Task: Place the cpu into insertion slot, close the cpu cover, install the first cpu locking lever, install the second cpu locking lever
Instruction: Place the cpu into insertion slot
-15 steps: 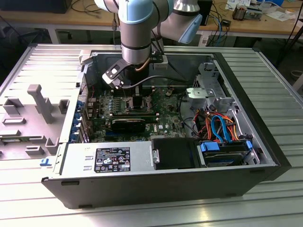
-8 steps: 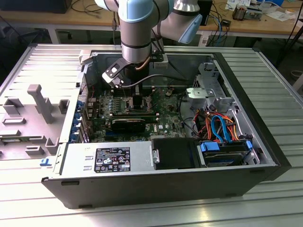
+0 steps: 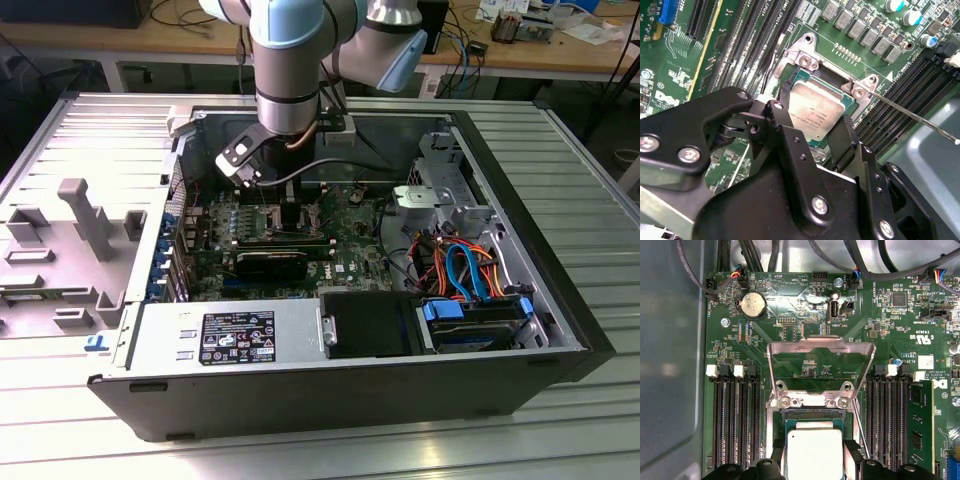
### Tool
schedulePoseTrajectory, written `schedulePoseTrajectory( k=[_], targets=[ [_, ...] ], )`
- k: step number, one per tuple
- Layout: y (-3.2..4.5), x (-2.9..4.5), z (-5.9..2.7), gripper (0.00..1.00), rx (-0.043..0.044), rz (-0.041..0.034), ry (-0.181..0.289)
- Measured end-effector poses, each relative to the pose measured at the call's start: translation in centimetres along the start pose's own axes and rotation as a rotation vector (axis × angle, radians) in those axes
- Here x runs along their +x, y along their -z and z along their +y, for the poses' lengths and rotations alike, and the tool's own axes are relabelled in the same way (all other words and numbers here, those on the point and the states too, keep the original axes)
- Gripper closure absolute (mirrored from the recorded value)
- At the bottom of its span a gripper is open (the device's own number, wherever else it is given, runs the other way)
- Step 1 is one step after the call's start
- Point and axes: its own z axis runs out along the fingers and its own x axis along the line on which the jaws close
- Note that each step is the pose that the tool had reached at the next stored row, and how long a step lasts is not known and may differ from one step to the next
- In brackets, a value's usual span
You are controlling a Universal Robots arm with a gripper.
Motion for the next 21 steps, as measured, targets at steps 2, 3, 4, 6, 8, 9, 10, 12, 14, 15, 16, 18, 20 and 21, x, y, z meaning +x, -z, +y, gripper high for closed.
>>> schedulePoseTrajectory(
  k=[2,3,4,6,8,9,10,12,14,15,16,18,20,21],
  targets=[
    [0.00,-0.02,0.00,0.45,0.0000,-0.0001,0.000],
    [0.00,-0.03,0.01,0.45,0.0000,-0.0001,0.000],
    [0.00,-0.03,0.00,0.45,0.0000,-0.0001,0.000],
    [-0.02,-0.03,0.01,0.45,0.0002,-0.0014,0.000],
    [-0.07,-0.03,0.01,0.45,0.0000,-0.0017,0.000],
    [-0.13,-0.02,0.01,0.45,0.0001,-0.0020,0.000],
    [-0.15,-0.02,0.01,0.45,0.0001,-0.0021,0.000],
    [-0.17,-0.03,0.01,0.45,0.0002,-0.0023,0.000],
    [-0.19,-0.02,0.05,0.45,0.0000,-0.0021,0.000],
    [-0.19,-0.02,0.10,0.45,0.0000,-0.0019,0.000],
    [-0.19,-0.02,0.16,0.45,0.0000,-0.0020,0.000],
    [-0.19,-0.03,0.19,0.45,0.0001,-0.0021,-0.001],
    [-0.19,-0.02,0.20,0.45,0.0003,-0.0022,-0.008],
    [-0.19,-0.02,0.20,0.45,0.0004,-0.0023,-0.010]
  ],
)
